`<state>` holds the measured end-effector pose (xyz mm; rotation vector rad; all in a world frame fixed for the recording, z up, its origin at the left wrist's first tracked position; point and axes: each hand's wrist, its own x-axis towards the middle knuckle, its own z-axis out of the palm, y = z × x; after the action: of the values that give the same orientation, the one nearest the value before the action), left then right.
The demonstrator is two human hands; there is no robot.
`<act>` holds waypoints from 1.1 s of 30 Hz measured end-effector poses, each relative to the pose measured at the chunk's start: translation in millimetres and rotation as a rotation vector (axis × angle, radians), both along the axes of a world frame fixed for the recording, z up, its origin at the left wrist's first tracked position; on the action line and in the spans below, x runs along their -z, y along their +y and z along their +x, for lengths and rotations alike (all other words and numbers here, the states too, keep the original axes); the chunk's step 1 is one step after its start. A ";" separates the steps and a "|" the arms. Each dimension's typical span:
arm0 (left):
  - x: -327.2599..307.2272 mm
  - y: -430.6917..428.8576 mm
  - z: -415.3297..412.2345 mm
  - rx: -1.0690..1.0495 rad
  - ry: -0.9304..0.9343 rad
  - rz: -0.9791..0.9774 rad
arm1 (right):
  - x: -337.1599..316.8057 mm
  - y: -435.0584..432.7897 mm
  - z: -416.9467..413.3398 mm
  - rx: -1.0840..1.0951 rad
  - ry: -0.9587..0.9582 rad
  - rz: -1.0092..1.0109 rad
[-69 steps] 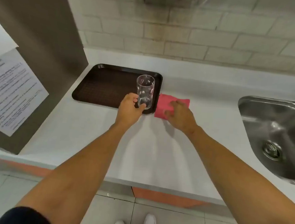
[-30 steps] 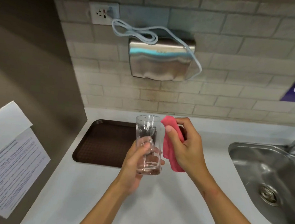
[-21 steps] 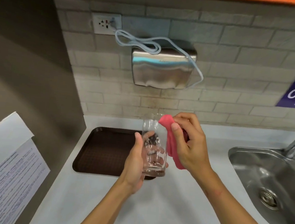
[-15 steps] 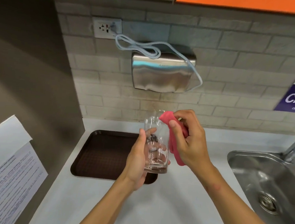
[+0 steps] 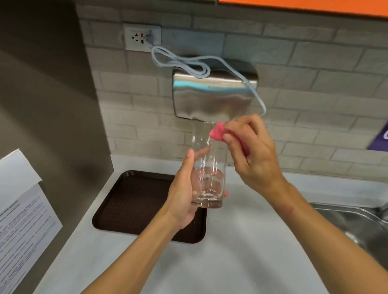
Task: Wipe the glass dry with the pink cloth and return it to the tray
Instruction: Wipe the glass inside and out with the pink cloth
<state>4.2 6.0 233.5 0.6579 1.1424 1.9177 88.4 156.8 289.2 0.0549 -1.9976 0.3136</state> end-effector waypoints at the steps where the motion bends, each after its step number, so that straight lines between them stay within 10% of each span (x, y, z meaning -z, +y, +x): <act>1: -1.7 1.5 -0.9 -0.008 0.007 0.009 | 1.2 -2.8 2.9 -0.025 -0.002 0.037; 8: -8.4 3.0 -4.5 -0.074 0.037 0.039 | 39.6 -31.6 31.8 -0.130 -0.114 0.337; 33: -31.0 -1.4 10.4 -0.296 0.223 0.060 | -50.4 -17.8 8.8 0.011 0.028 0.276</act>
<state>14.5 4.6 264.5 0.7870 1.3887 2.1746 97.1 139.0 339.6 0.2214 -2.0006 0.0282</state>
